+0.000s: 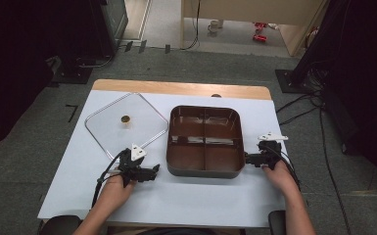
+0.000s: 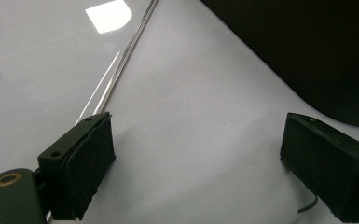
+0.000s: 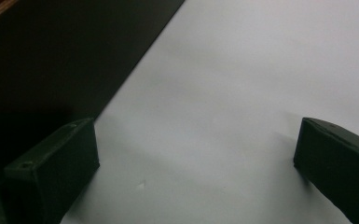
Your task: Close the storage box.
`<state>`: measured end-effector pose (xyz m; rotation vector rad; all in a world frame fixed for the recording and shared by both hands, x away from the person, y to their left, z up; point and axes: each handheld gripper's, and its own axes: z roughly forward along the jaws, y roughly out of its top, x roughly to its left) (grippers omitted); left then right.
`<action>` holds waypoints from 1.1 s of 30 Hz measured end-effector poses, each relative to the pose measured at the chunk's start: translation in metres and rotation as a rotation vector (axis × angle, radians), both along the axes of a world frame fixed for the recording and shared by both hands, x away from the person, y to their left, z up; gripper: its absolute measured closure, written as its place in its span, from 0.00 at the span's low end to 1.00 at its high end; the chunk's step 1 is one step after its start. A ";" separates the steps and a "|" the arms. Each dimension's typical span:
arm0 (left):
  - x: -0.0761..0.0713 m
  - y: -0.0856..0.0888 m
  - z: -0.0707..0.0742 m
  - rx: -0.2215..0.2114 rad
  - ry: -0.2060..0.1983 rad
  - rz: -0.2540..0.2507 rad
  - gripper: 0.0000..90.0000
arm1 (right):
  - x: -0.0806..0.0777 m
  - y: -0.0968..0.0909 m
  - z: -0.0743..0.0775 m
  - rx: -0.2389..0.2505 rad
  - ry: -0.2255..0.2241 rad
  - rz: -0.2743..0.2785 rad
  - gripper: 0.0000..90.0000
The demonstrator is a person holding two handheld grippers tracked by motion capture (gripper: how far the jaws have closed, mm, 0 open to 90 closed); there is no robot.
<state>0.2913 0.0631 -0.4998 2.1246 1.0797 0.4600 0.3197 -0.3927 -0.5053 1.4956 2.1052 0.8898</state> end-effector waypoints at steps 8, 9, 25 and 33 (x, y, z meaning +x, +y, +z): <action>0.000 0.000 0.000 0.001 0.002 -0.001 0.11 | 0.000 0.000 0.000 0.000 0.000 0.000 0.00; 0.000 0.000 0.000 0.002 0.002 -0.001 0.11 | 0.000 0.000 0.000 0.000 0.000 0.000 0.00; 0.001 -0.002 0.000 0.009 0.003 0.001 0.09 | 0.000 0.000 0.000 -0.001 0.001 -0.001 0.00; 0.006 -0.004 0.004 0.036 0.040 -0.016 0.10 | 0.000 0.000 0.000 -0.001 0.001 -0.001 0.00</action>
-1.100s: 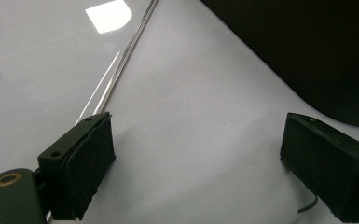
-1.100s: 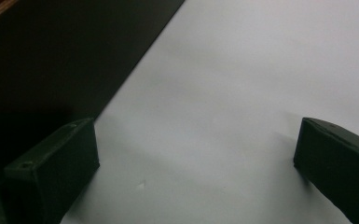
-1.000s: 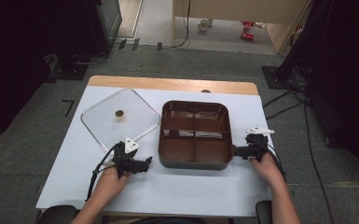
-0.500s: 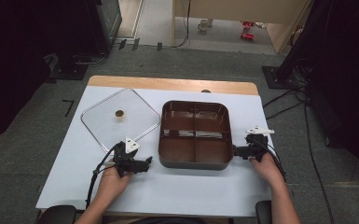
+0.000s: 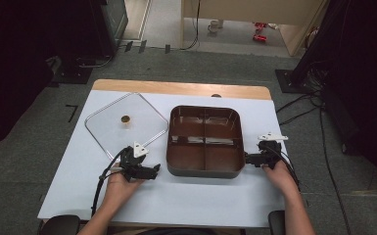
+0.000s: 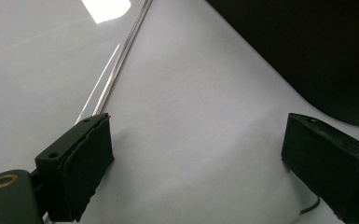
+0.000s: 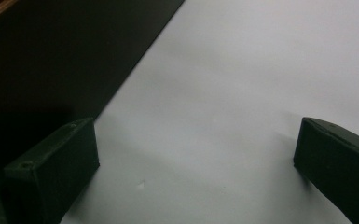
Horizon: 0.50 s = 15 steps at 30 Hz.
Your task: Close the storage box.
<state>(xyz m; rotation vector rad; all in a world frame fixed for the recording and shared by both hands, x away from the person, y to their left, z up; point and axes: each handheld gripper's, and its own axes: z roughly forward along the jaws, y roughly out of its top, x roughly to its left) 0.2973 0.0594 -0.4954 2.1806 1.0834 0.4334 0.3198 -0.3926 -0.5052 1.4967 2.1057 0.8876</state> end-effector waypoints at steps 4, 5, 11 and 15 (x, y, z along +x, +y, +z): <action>0.002 0.001 0.003 0.007 0.021 -0.008 0.12 | 0.000 0.000 0.000 0.000 0.000 0.000 0.00; 0.003 0.002 0.003 0.010 0.023 -0.009 0.13 | 0.000 0.000 0.000 0.000 0.000 0.000 0.00; 0.007 0.002 0.008 0.037 0.063 -0.044 0.16 | 0.000 0.000 0.000 0.000 -0.001 0.000 0.00; 0.008 0.003 0.011 0.030 0.085 -0.059 0.16 | 0.000 0.000 0.000 0.000 -0.001 0.000 0.00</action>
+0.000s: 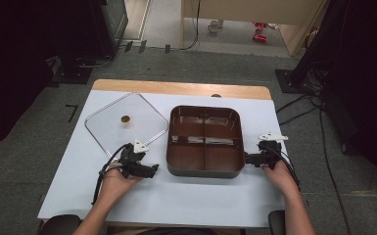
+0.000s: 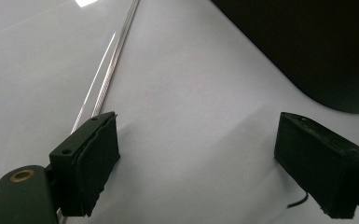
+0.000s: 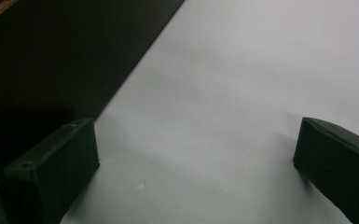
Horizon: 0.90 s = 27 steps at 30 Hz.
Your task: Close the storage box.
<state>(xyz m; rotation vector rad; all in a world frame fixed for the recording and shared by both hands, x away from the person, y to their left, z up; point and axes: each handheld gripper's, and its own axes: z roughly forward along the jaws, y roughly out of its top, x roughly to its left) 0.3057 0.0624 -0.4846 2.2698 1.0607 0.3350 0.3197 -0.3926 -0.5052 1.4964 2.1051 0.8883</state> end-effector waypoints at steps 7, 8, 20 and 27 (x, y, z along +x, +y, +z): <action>0.004 0.004 0.011 0.009 -0.013 -0.028 0.16 | 0.000 0.000 0.000 -0.001 0.000 0.001 0.00; 0.005 0.007 0.013 -0.008 -0.003 -0.034 0.17 | 0.000 0.000 0.000 -0.002 0.000 0.001 0.00; 0.009 0.018 0.024 -0.043 0.000 -0.059 0.27 | 0.000 0.000 0.000 -0.001 0.000 0.000 0.00; 0.015 0.024 0.026 -0.052 0.010 -0.067 0.30 | 0.000 0.000 0.000 -0.001 0.000 0.000 0.00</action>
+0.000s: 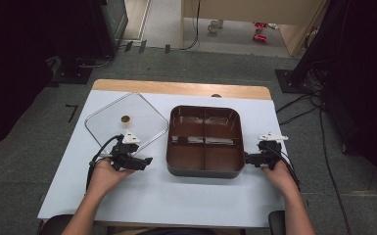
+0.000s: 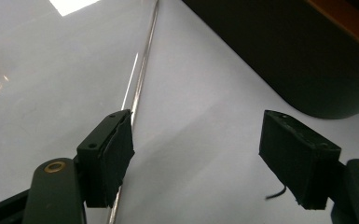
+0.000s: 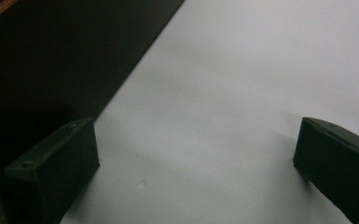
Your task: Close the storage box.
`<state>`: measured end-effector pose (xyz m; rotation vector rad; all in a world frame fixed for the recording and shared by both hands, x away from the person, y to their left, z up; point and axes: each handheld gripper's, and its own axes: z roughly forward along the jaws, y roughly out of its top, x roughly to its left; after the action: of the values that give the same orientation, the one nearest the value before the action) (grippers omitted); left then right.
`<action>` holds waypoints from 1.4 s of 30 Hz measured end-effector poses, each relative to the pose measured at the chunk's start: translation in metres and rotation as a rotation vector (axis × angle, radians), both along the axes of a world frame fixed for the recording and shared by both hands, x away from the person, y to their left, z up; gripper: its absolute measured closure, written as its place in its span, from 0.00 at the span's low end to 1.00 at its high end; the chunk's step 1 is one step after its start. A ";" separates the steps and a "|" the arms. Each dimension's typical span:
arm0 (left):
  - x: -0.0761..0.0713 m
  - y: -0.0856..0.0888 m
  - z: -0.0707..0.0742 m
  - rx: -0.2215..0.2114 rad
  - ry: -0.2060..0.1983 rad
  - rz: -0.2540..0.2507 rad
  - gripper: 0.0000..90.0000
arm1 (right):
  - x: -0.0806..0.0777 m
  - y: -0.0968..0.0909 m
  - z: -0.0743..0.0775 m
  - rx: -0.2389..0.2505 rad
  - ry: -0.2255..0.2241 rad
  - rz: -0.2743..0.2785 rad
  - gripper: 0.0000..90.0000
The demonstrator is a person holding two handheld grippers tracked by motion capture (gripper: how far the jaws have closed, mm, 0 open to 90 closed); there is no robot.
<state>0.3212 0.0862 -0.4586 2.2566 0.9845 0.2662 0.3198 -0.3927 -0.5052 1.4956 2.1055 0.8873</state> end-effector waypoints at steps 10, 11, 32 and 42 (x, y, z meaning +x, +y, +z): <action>0.008 0.004 0.000 -0.017 0.012 -0.018 0.35 | 0.000 0.000 0.000 0.000 0.000 0.000 0.00; 0.008 0.004 0.000 -0.016 0.010 -0.018 0.35 | 0.000 0.000 0.000 0.001 0.000 0.000 0.00; 0.035 0.020 0.005 -0.003 -0.017 0.019 0.36 | 0.000 0.000 0.000 0.001 0.000 0.000 0.00; 0.052 0.030 0.008 -0.006 -0.036 0.054 0.37 | 0.000 0.000 0.000 0.000 -0.001 0.000 0.00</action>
<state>0.3731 0.1166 -0.4502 2.2147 1.0277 0.3259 0.3198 -0.3927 -0.5053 1.4954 2.1049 0.8879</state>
